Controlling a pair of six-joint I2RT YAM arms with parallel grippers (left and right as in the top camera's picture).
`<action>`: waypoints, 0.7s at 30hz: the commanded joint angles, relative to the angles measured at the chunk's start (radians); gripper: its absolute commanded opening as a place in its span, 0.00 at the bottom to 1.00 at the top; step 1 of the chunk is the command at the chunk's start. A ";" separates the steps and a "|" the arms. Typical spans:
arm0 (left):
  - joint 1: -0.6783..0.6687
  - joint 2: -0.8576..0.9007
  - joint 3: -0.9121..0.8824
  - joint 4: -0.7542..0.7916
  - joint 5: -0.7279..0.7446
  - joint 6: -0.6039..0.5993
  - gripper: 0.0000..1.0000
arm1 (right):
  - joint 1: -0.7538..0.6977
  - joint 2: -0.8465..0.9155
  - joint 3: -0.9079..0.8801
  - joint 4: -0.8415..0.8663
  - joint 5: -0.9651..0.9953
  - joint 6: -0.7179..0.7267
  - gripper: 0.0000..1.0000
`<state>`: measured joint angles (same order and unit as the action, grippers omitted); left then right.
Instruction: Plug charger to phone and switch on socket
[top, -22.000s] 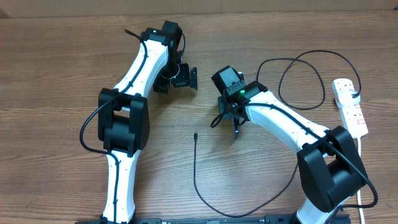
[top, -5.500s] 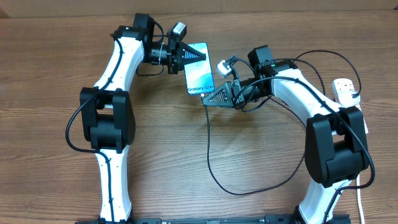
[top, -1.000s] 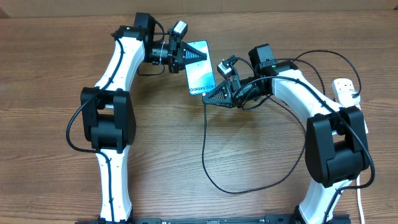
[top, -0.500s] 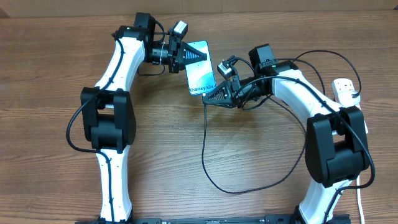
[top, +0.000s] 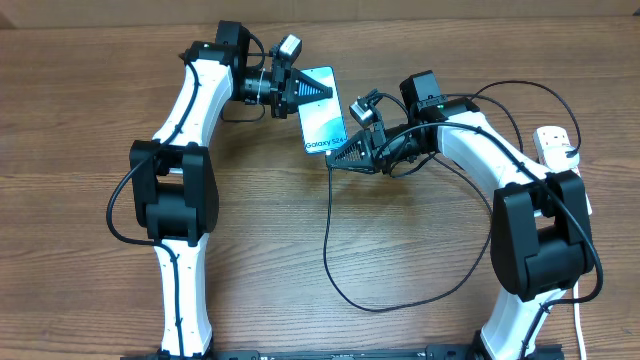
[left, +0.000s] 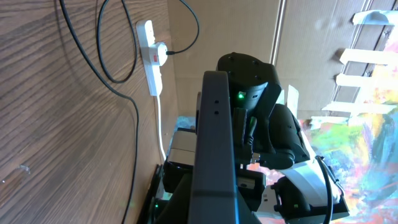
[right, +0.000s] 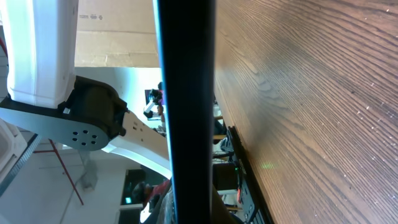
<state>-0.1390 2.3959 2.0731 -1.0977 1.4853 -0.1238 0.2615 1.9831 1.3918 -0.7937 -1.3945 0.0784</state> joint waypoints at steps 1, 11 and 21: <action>-0.052 -0.004 0.009 -0.028 0.049 0.001 0.04 | -0.029 -0.027 0.016 0.035 0.039 0.000 0.04; -0.052 -0.004 0.009 -0.032 0.059 0.001 0.04 | -0.073 -0.027 0.016 0.034 -0.021 0.005 0.04; -0.052 -0.004 0.009 -0.030 0.097 0.004 0.04 | -0.079 -0.027 0.016 -0.001 -0.025 0.008 0.04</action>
<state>-0.1429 2.3959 2.0731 -1.1084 1.5040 -0.1242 0.2016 1.9831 1.3911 -0.8047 -1.4357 0.0792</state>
